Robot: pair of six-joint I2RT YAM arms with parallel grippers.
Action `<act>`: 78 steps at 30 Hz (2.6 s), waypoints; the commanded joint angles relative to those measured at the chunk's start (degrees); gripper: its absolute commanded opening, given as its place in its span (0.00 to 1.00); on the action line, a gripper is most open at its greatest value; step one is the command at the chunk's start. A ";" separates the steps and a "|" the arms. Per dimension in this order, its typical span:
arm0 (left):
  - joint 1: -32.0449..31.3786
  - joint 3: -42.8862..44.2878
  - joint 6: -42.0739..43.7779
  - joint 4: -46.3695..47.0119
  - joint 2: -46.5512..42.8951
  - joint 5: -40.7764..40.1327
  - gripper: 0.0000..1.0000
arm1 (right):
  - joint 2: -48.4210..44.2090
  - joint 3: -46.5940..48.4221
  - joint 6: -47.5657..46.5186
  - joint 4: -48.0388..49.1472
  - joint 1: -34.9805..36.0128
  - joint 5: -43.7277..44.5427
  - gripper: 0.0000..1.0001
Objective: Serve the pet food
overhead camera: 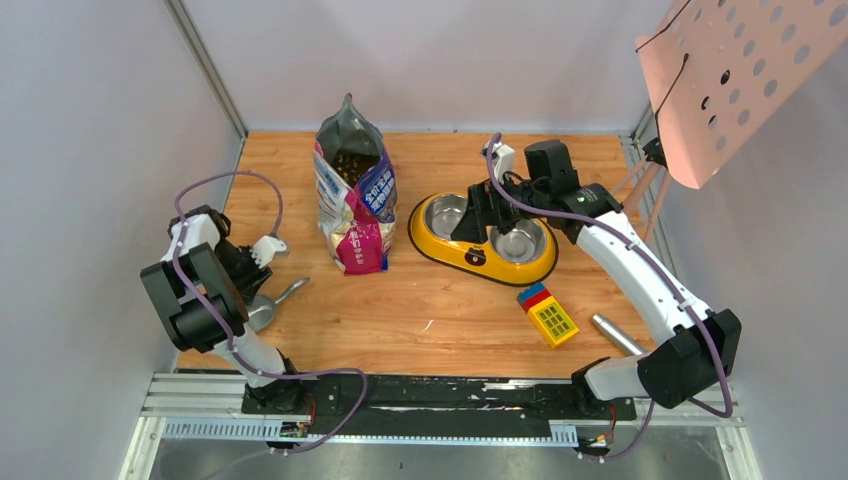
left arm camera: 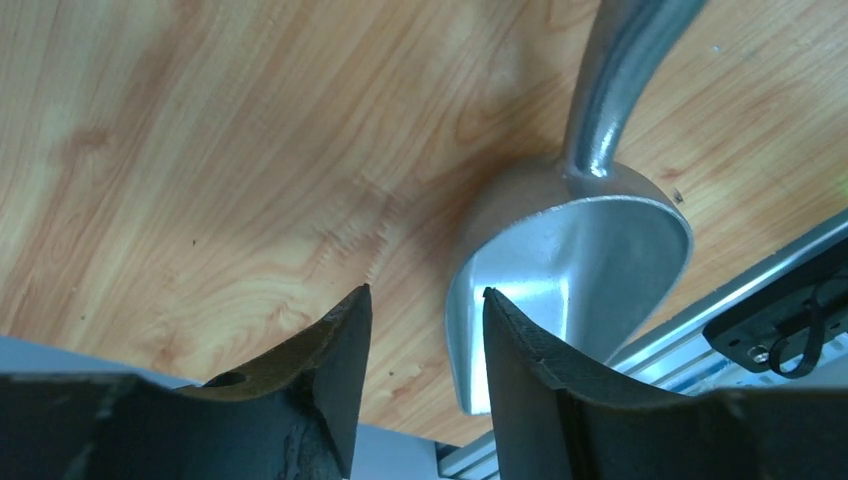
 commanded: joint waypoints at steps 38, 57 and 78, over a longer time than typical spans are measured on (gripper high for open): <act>-25.54 32.34 -25.96 -20.08 -28.46 31.14 0.00 | 5.92 23.52 -1.07 -10.72 -0.48 -4.42 0.87; -56.98 72.22 -50.79 -11.40 2.93 0.38 0.00 | 9.46 30.30 18.52 4.22 -3.94 -22.41 0.85; -64.02 77.81 -48.69 -10.74 8.54 -0.82 0.00 | 16.24 35.25 22.04 7.57 -4.02 -19.16 0.63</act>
